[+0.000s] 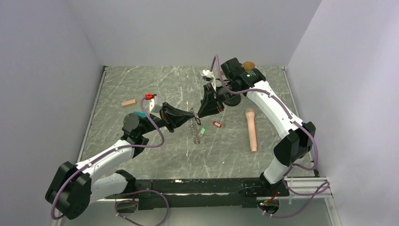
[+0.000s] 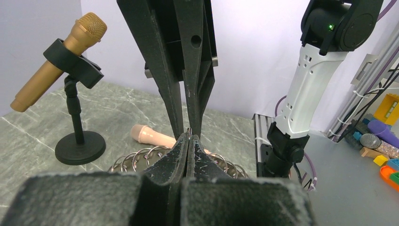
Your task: Put the keys on the keyring
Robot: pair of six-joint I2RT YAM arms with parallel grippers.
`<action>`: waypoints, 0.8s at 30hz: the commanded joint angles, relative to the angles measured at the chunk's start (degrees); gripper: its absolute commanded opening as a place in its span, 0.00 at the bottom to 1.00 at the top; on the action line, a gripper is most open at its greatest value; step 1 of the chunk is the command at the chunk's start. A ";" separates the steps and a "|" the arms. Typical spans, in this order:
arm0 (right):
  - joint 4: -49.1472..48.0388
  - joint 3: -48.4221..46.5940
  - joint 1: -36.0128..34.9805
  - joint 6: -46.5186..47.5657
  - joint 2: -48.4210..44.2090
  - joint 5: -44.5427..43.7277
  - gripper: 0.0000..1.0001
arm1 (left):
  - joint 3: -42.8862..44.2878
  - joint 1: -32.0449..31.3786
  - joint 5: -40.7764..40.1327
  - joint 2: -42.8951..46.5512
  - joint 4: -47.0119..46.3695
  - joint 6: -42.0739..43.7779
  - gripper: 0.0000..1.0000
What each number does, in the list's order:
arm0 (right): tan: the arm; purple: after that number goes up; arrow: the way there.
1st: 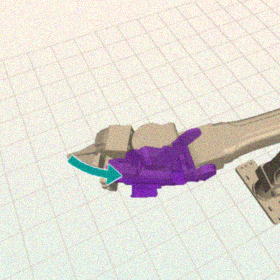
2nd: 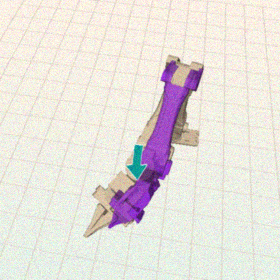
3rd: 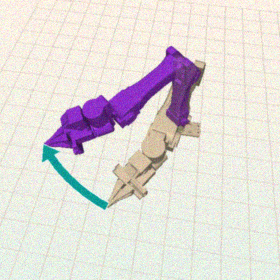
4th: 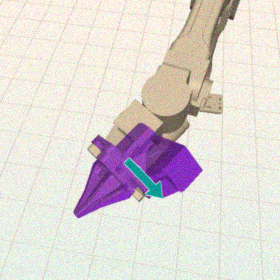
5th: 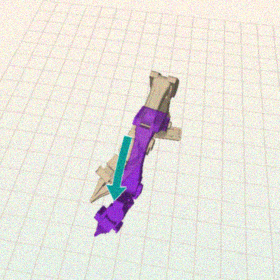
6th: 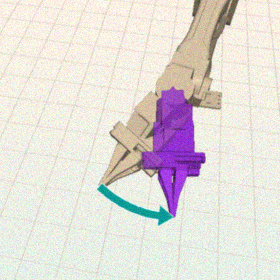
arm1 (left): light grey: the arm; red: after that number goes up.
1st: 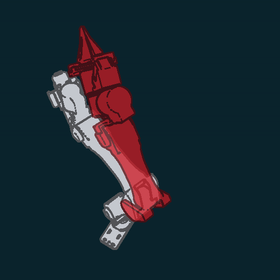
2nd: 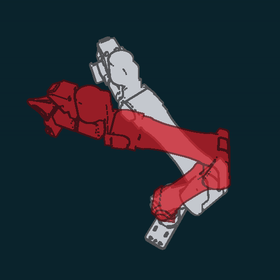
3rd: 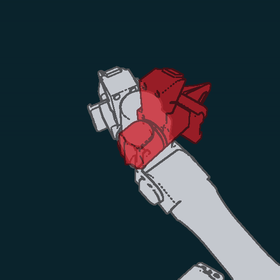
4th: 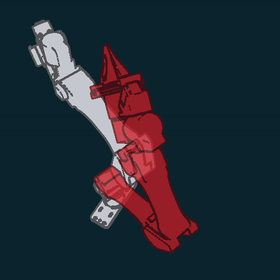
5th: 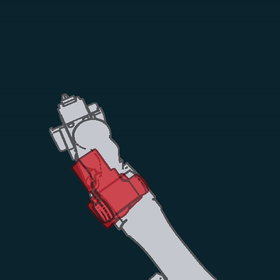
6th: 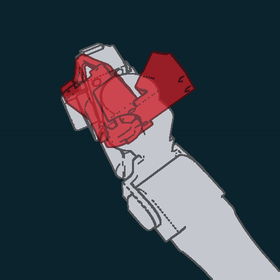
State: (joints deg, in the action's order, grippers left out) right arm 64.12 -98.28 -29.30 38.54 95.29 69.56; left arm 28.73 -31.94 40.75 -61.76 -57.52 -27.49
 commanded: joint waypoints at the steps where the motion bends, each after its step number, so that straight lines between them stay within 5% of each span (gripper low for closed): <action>1: -0.46 -0.59 -0.32 0.64 -2.26 2.46 0.19 | 2.54 0.72 0.81 1.73 -2.62 1.12 0.00; 12: 1.53 -2.08 -1.13 2.80 -1.03 3.42 0.00 | 2.65 1.14 1.30 1.34 -3.61 0.52 0.00; 24: 6.04 -3.21 -1.48 7.18 0.24 -2.37 0.00 | 3.72 4.20 9.09 -0.04 -7.65 -3.97 0.00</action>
State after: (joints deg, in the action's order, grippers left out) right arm 65.84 -98.67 -30.61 41.58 95.31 68.45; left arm 28.97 -29.12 45.52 -61.58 -58.59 -29.17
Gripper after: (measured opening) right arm 0.008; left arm 0.009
